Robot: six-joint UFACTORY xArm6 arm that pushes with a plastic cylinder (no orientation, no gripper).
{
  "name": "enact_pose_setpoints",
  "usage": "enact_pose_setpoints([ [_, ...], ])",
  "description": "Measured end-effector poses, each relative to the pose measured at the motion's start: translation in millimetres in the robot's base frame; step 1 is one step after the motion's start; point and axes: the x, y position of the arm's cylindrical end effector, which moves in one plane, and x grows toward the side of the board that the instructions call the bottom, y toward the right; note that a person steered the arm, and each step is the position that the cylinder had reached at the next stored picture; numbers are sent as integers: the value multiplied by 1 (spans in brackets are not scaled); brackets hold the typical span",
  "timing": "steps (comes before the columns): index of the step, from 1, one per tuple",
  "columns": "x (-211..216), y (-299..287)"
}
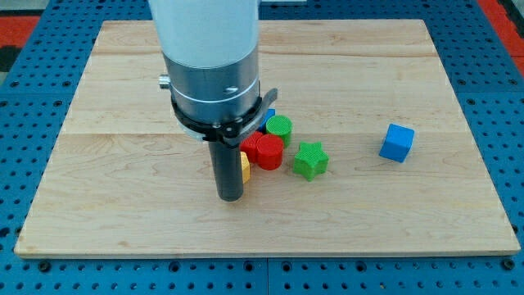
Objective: Push the green star into the top side of the red circle
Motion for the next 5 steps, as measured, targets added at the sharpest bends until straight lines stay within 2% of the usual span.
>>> enact_pose_setpoints([
  [3,1,17],
  [4,0,38],
  [5,25,88],
])
